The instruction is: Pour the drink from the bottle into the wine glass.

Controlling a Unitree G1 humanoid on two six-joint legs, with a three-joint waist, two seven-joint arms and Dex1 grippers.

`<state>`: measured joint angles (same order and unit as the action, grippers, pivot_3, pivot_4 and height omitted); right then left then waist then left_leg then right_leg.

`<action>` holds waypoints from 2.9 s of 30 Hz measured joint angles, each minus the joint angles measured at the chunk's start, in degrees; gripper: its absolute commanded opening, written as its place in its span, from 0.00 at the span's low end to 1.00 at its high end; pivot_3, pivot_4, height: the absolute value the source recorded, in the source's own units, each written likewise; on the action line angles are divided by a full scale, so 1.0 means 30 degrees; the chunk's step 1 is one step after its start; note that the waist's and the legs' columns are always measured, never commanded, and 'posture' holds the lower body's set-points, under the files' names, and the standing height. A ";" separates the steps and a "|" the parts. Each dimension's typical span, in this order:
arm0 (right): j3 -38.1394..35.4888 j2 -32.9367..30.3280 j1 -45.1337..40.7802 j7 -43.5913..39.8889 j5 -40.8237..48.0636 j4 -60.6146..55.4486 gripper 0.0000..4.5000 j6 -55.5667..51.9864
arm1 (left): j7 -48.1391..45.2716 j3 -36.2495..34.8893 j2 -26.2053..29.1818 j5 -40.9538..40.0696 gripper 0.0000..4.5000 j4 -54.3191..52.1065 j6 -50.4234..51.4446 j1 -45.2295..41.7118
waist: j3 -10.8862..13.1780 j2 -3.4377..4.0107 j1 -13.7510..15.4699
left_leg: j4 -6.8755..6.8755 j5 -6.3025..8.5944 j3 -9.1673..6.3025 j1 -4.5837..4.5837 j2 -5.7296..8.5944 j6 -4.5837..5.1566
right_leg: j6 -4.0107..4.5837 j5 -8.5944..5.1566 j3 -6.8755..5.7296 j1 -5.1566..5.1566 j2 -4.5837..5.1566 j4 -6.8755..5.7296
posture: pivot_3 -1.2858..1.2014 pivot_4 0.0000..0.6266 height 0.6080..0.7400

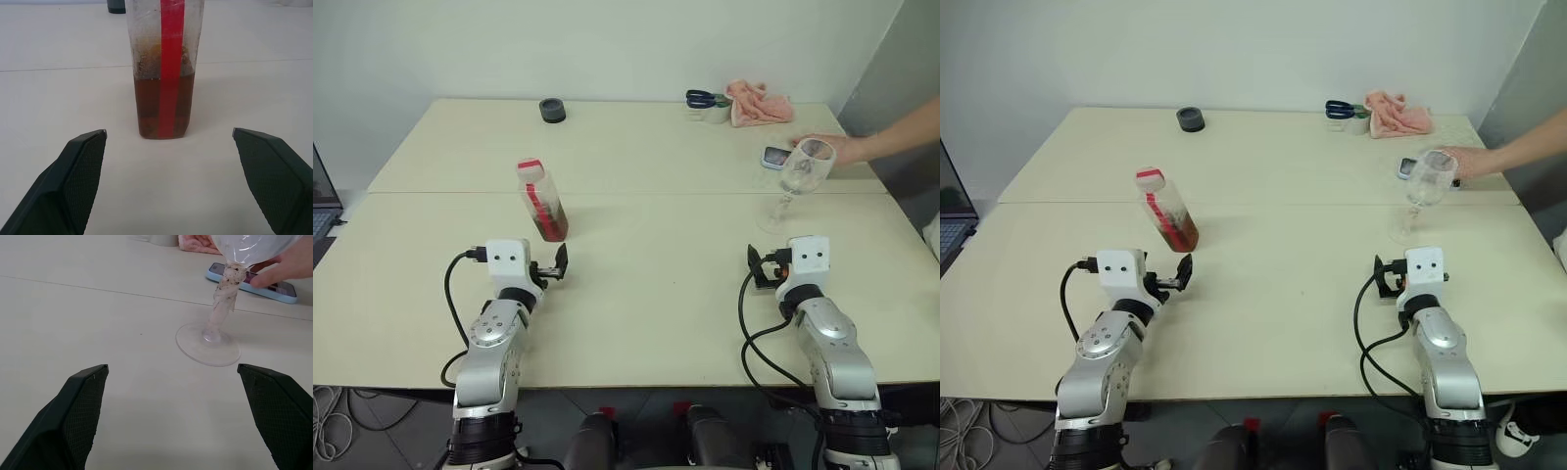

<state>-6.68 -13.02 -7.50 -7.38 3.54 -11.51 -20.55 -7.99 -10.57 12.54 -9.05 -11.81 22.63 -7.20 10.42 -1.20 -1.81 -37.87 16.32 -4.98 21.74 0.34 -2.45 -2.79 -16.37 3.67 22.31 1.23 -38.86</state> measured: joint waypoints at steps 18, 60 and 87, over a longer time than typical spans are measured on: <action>-0.0013 -0.0028 0.0002 -0.0008 0.0004 0.0000 1.00 0.0000 | 0.0354 -0.0044 -0.0001 -0.0013 0.99 -0.0644 0.0238 0.0270 | 0.0000 0.0000 0.0001 | 0.0000 0.0000 0.0000 0.0000 0.0000 0.0000 | 0.0000 0.0000 0.0004 0.0000 0.0002 0.0000 | 0.52 0.24 1.00; -0.1865 -0.7446 -0.4690 -1.0379 1.6340 -0.4072 1.00 -0.8772 | 0.0422 -0.0300 -0.0153 0.0098 0.99 -0.1093 0.1006 -0.1298 | 0.0031 -0.0018 0.0037 | -0.0021 0.0002 0.0017 0.0040 0.0004 0.0011 | -0.0001 0.0002 -0.0037 -0.0011 -0.0002 0.0027 | 0.52 0.24 1.00; -0.1488 -0.6763 -0.4539 -0.8898 1.5730 -0.4810 1.00 -0.7849 | 0.0347 0.0041 0.0258 0.0383 0.99 0.3164 -0.1034 -0.5657 | 0.0032 -0.0020 0.0061 | -0.0021 0.0000 0.0006 0.0046 0.0014 0.0009 | -0.0006 0.0005 -0.0053 -0.0007 0.0005 0.0030 | 0.52 0.24 1.00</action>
<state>-11.14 -33.31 -21.12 -34.08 50.73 -25.94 -44.10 -6.95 -10.44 13.31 -7.90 -2.32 19.53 -24.17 10.52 -1.26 -1.62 -37.93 16.32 -4.96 21.88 0.38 -2.42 -2.80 -16.35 3.51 22.29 1.24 -38.77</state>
